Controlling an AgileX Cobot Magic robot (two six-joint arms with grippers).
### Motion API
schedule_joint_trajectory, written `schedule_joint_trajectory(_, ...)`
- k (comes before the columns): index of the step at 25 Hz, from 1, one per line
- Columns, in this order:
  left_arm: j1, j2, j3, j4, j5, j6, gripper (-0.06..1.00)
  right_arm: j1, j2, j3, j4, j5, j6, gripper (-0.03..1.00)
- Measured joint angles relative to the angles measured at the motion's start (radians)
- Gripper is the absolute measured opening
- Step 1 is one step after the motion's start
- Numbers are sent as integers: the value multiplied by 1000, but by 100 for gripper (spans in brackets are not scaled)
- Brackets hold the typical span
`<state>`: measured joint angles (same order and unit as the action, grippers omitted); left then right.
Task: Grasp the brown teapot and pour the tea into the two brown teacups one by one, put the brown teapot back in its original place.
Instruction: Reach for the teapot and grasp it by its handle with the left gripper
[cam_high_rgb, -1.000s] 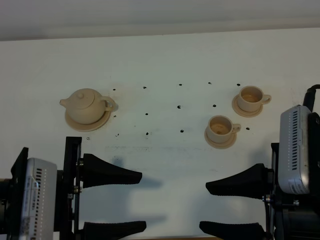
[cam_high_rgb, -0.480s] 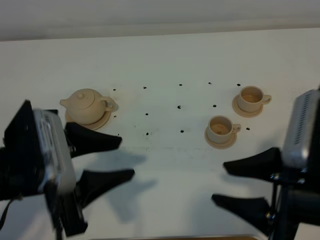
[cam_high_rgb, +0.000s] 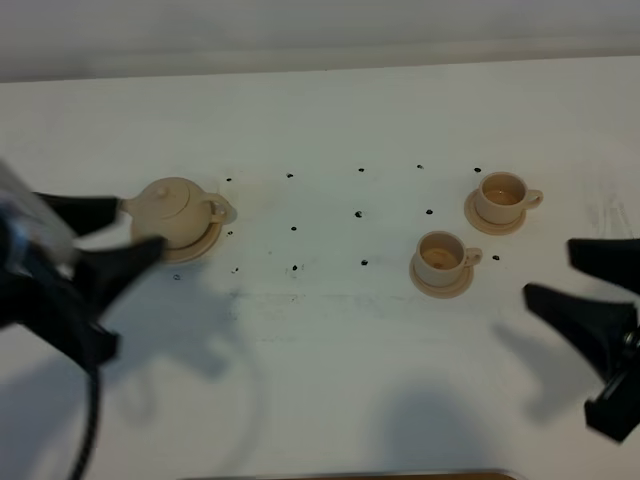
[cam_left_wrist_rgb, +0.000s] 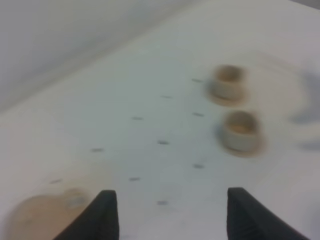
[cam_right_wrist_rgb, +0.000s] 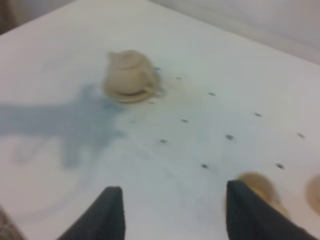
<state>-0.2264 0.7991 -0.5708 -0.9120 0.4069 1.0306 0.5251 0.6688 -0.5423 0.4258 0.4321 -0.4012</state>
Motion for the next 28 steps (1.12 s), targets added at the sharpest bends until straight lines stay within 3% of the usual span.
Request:
schedule_joint_trajectory(6,191,-104,-1,165,30,-216,46,-100,0,-37,-249,106,272,47)
schedule_joint_trajectory(14,279,-106,-1,423,37,-512,46,-115,-98,-133,-622,383,606,47)
schedule_joint_trajectory(18,279,-54,-2,505,37,-623,46,-115,-237,-140,-645,526,641,46)
schedule_joint_trajectory(28,279,47,-29,511,14,-651,46,-115,-549,-137,-634,719,654,46)
